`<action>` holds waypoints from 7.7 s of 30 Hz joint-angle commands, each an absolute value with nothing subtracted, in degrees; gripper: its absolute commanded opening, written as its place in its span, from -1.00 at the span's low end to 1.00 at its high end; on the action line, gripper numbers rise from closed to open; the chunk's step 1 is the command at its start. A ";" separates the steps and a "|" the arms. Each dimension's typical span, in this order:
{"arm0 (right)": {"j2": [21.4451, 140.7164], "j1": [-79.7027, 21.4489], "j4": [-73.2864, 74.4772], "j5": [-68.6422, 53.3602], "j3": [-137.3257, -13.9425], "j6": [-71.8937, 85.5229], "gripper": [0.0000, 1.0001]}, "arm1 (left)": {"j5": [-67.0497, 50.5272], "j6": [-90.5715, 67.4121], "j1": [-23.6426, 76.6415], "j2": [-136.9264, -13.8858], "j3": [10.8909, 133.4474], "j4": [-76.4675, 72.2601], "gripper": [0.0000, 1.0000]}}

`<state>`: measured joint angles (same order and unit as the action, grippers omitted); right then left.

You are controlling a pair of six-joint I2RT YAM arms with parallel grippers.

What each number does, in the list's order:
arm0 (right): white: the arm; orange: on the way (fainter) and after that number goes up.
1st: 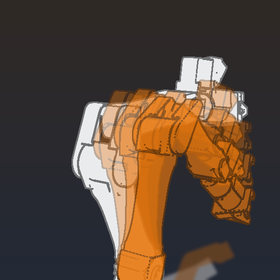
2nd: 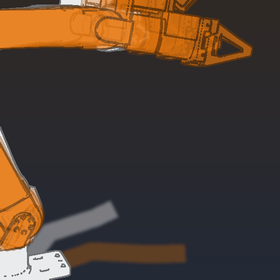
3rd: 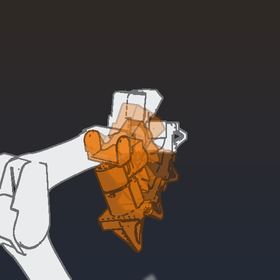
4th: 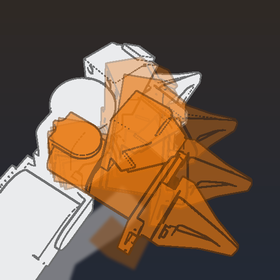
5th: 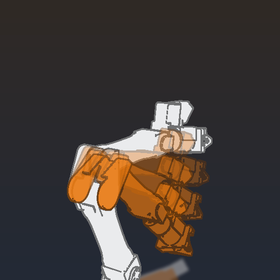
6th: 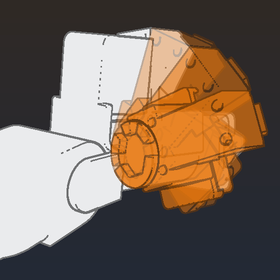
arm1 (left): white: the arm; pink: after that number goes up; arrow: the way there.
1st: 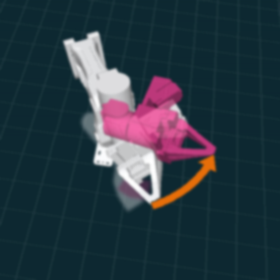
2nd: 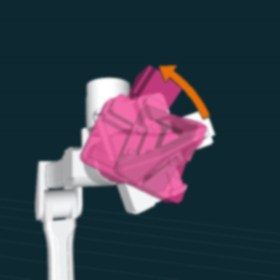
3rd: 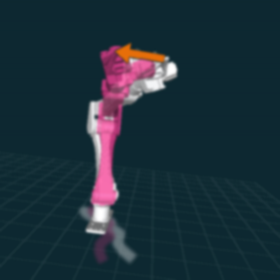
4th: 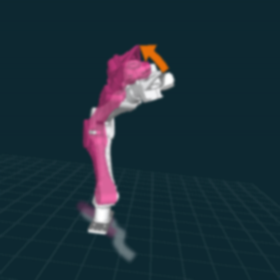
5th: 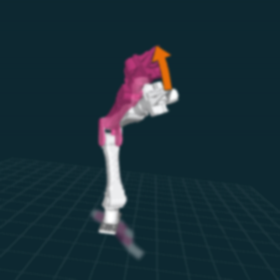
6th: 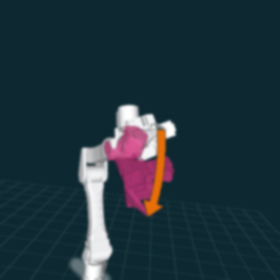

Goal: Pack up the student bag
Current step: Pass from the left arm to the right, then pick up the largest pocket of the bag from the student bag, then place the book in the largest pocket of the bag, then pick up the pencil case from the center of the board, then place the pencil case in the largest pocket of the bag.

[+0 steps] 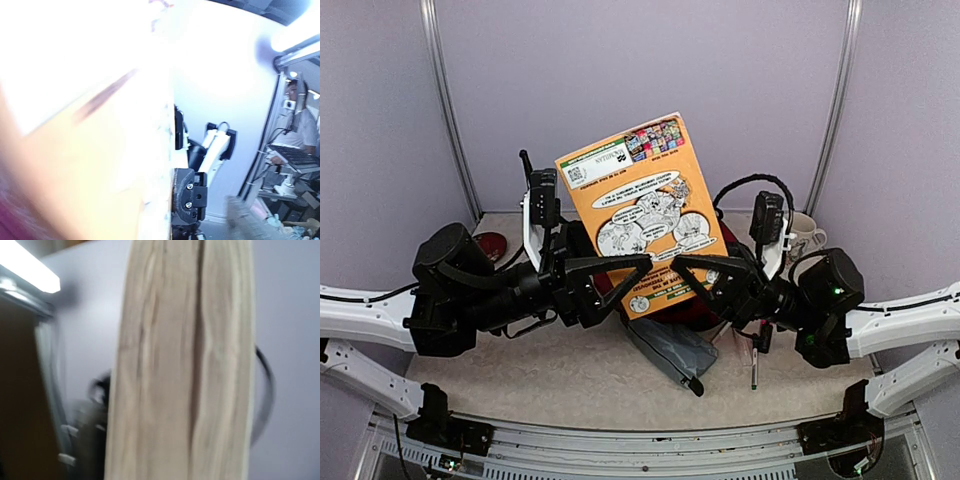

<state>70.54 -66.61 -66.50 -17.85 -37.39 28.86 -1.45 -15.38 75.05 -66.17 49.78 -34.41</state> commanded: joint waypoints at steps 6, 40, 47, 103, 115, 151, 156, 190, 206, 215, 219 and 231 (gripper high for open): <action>47.70 -59.16 -13.98 12.17 -42.83 28.43 -1.00 | 21.21 -7.41 74.18 -74.09 64.12 1.58 0.98; 47.00 -46.94 30.10 15.21 -55.57 25.70 -1.00 | 19.95 2.20 56.77 -117.89 110.24 33.71 -1.00; 46.14 -45.79 27.14 -0.82 -54.22 28.20 -1.00 | 21.66 4.47 53.22 -113.04 117.45 32.96 -1.00; 114.64 -37.80 -20.88 -16.55 -72.51 60.56 -0.25 | 6.96 -4.34 53.06 -90.91 99.15 29.17 -1.00; 98.35 -39.35 5.69 -14.66 -68.20 31.52 0.91 | -0.83 -8.67 46.23 -88.50 87.06 20.65 -1.00; 96.64 -70.22 40.77 17.77 -64.88 34.20 0.21 | -0.10 -4.53 45.43 -86.49 83.58 21.70 -1.00; 94.93 -70.22 42.95 18.22 -67.36 33.42 0.56 | -0.43 -4.40 45.39 -86.27 83.50 21.58 -1.00; 91.24 -68.68 32.93 2.95 -70.05 19.30 -1.00 | 0.98 -3.36 45.50 -83.56 82.53 20.71 -1.00; 96.00 -56.45 17.61 18.13 -82.92 -5.50 -1.00 | -5.36 -1.18 45.57 -79.63 82.00 19.03 -1.00; 101.29 -62.22 4.55 26.47 -74.23 -49.31 -1.00 | -10.00 -1.35 44.14 -79.28 82.68 19.13 -1.00; 100.94 -66.76 -0.58 28.36 -70.79 -59.54 -1.00 | -10.41 -1.52 43.52 -79.18 82.79 19.16 -1.00; 104.07 -66.03 -7.29 24.71 -73.54 -70.88 -1.00 | -11.32 -1.01 43.24 -79.21 83.02 19.93 -1.00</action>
<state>102.78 -70.17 -0.49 24.84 -71.16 -66.89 -9.23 -1.65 43.42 -81.21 81.52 23.64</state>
